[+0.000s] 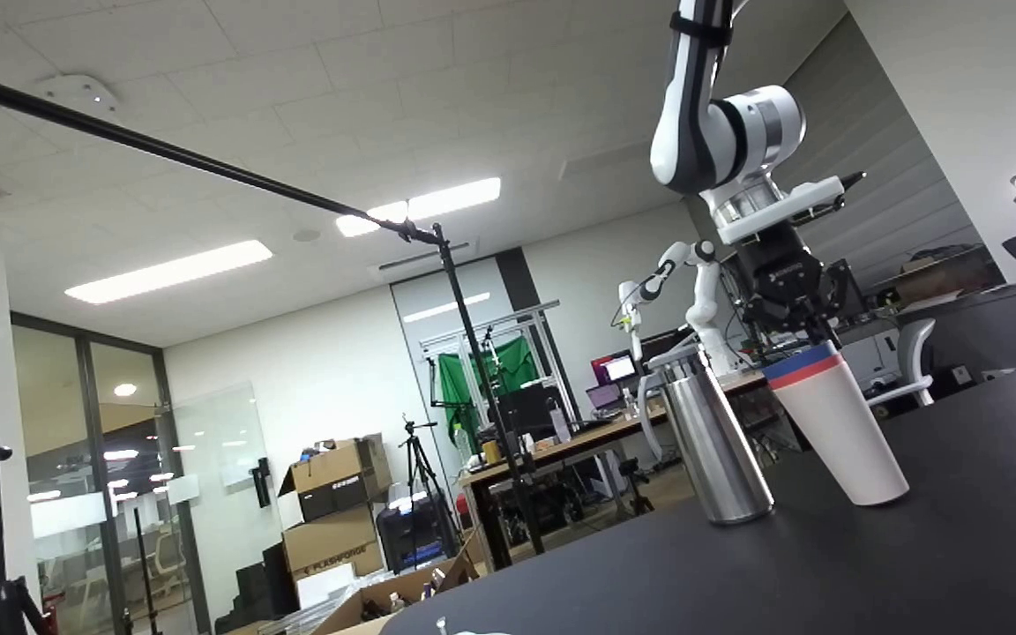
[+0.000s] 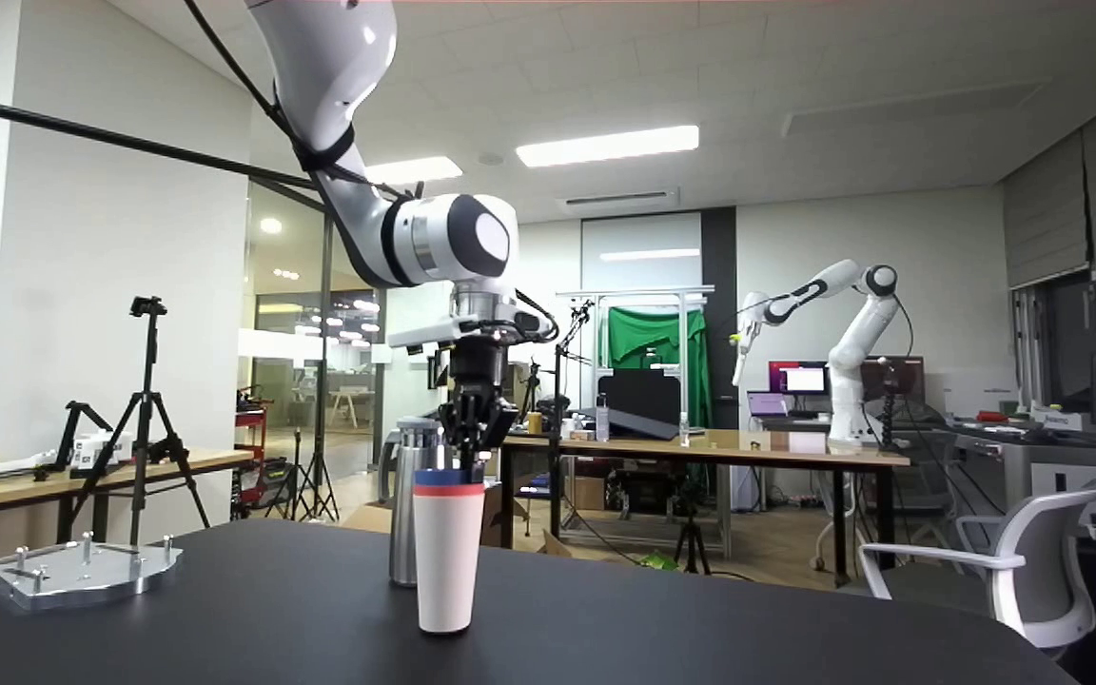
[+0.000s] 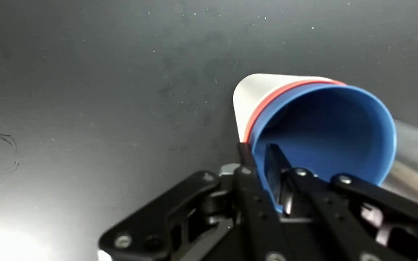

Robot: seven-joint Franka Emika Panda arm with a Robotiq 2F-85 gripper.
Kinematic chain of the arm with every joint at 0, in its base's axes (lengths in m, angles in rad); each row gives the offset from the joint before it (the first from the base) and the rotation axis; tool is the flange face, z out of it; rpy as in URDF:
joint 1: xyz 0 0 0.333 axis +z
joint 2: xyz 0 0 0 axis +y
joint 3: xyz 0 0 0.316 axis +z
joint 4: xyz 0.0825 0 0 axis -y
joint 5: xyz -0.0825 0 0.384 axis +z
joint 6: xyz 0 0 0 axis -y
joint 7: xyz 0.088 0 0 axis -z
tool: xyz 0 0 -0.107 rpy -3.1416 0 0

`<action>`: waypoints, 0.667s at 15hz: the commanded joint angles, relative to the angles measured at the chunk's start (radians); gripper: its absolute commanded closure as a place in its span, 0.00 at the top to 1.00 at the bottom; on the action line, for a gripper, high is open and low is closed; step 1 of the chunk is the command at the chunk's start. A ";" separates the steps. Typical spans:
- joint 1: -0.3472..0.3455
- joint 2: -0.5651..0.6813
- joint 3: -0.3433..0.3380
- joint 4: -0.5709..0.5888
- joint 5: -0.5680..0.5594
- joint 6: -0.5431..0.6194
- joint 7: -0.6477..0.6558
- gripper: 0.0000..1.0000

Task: Stack up the cups

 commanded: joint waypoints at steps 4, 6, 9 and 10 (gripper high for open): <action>-0.002 -0.096 -0.012 -0.019 0.004 -0.038 -0.007 0.67; -0.009 -0.145 -0.016 -0.038 0.003 -0.045 -0.012 0.81; -0.020 -0.217 -0.022 -0.071 0.001 -0.062 -0.018 0.99; -0.022 -0.239 -0.024 -0.084 -0.003 -0.077 -0.016 1.00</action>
